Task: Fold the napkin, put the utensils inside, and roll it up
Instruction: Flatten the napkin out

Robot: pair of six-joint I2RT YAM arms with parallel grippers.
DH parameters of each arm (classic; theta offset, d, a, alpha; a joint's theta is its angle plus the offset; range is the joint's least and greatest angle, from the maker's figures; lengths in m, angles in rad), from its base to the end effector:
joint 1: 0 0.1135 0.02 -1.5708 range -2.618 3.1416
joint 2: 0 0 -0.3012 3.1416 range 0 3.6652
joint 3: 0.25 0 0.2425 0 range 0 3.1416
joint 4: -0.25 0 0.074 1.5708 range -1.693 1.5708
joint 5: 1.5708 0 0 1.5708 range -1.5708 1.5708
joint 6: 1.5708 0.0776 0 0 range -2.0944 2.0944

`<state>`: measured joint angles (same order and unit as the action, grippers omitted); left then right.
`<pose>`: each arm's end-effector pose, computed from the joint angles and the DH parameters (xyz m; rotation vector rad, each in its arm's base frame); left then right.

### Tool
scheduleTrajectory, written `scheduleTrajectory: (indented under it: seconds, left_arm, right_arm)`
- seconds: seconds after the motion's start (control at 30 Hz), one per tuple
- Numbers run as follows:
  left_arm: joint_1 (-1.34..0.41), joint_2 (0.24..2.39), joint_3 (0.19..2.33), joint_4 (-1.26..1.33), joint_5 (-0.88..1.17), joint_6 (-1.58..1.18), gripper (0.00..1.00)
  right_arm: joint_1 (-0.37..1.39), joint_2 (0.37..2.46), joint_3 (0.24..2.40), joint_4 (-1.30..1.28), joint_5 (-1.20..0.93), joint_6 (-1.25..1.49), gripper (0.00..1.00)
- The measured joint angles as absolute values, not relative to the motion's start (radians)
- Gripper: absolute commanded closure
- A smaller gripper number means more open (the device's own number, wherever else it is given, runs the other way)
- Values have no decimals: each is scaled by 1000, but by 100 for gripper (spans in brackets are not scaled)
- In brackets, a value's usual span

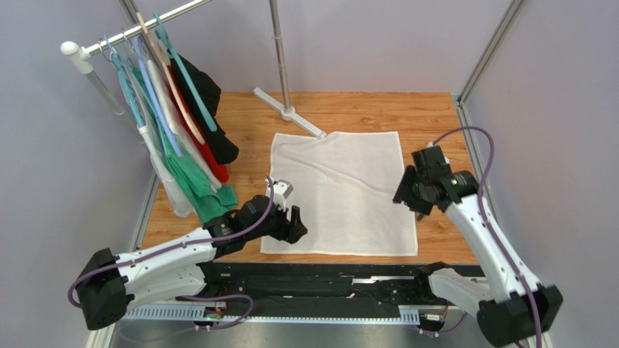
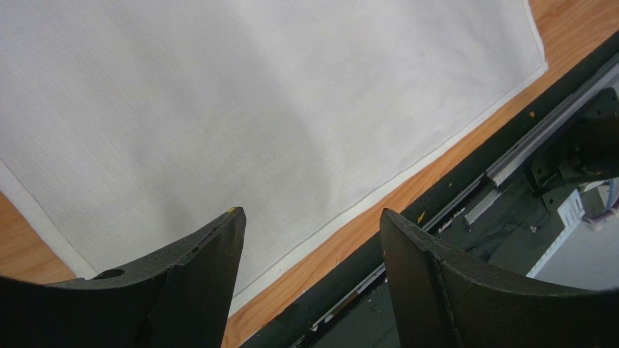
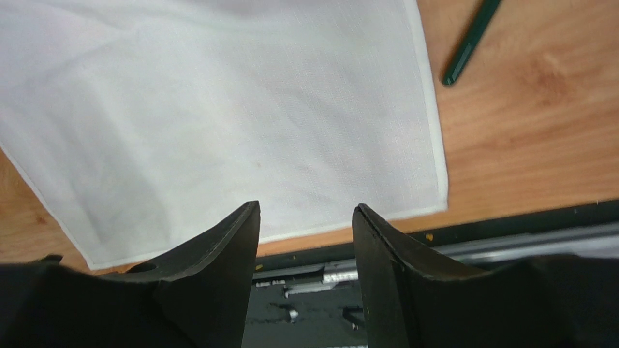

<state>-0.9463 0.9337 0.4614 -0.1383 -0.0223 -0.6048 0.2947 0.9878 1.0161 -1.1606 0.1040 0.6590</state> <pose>0.1192 -0.1625 0.2152 0.3797 2.2808 -0.8245 0.1473 0.0363 0.2947 0.5201 2.6508 0.1514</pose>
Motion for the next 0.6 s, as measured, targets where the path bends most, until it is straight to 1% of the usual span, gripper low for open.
scheduleTrajectory:
  seconds: [0.07,0.1,0.2,0.47,0.6]
  left_arm:
    - [-937,955,514,-159,-44,-589,22]
    - [-925,978,548,-162,-53,-578,22]
    - [-892,1062,604,-135,-70,-556,22]
    - [-841,1319,627,-35,-89,-546,22]
    - [-831,1377,626,-20,-89,-562,23]
  right_arm:
    - [296,1111,1059,-1083,103,622,43]
    - [297,1176,1082,-1044,102,604,41]
    - [296,1371,1180,-921,89,548,41]
    - [259,1869,1503,-694,-41,453,41]
    - [222,2035,1596,-637,-96,435,42]
